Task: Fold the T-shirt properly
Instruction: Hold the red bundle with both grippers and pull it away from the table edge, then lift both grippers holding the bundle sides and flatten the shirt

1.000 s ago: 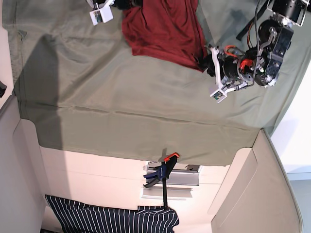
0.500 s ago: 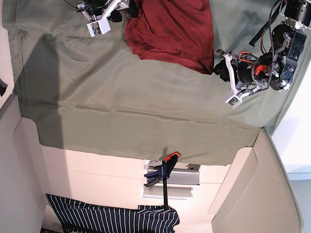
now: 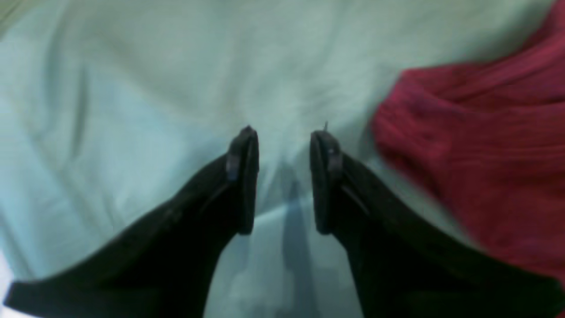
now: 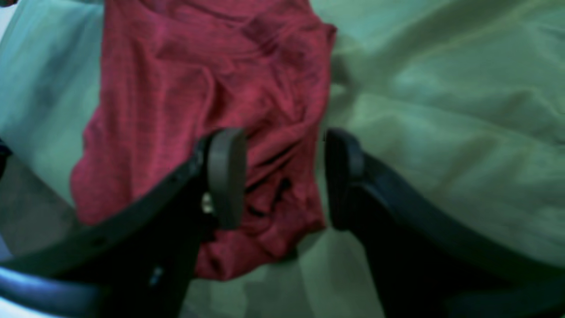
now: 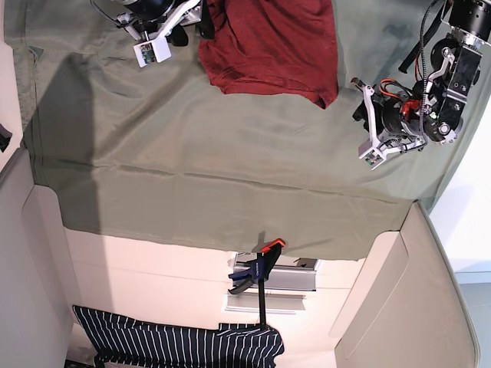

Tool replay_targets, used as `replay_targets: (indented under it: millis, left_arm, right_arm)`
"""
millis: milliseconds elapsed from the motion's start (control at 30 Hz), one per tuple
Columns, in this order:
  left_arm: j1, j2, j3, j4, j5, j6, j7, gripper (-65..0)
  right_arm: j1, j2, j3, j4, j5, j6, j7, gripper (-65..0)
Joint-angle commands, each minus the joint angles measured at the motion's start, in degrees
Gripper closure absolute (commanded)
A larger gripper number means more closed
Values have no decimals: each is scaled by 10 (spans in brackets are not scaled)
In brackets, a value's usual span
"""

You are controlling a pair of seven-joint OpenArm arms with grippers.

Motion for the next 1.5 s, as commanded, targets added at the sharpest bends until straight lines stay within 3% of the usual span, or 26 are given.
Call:
replay_targets:
  millis: [0, 167, 333, 433, 500, 633, 700, 733, 800, 933, 1100, 1267, 1467]
  left_arm:
    - [-15, -9, -6, 9, 7, 5, -10, -233]
    - [-15, -10, -6, 9, 44, 63, 17, -243]
    - [4, -45, -6, 9, 8, 60, 42, -242]
    - [24, -77, -8, 13, -39, 38, 56, -240]
    - [42, -90, -20, 20, -78, 20, 69, -236]
    - [102, -93, -81, 50, -183, -24, 85, -87]
    - [140, -81, -124, 81, -240, -46, 84, -6]
    - [158, -73, -148, 98, -262, -57, 84, 0]
    - [190, -52, -196, 132, -309, -78, 84, 0]
    - [243, -4, -275, 186, -421, -122, 96, 0]
    - [295, 64, -314, 214, -569, -122, 134, 0]
    - [316, 116, -313, 213, -579, -122, 140, 0]
    - [327, 141, -313, 213, -579, -122, 140, 0]
  right_arm:
    - [7, -2, -2, 10, 7, 7, 16, -288]
    - [13, 0, -2, 10, 2, 7, 25, -288]
    - [68, 9, -2, 6, -21, -2, 39, -288]
    - [114, 9, -2, -6, -21, -2, 44, -280]
    - [145, 9, -2, -23, -5, -2, 43, -237]
    - [200, -1, -2, -83, 47, -1, 40, -119]
    - [220, -3, -3, -112, 73, 0, 19, -36]
    - [227, -2, -3, -120, 98, 1, 0, 0]
    - [233, -3, -3, -126, 158, 2, -38, 0]
    - [210, -3, -3, -110, 273, 42, -111, 0]
    - [107, -3, -3, -23, 308, 59, -113, 0]
    - [22, -2, -3, 31, 322, 70, -99, 0]
    - [-49, -2, -3, 44, 327, 69, -97, 0]
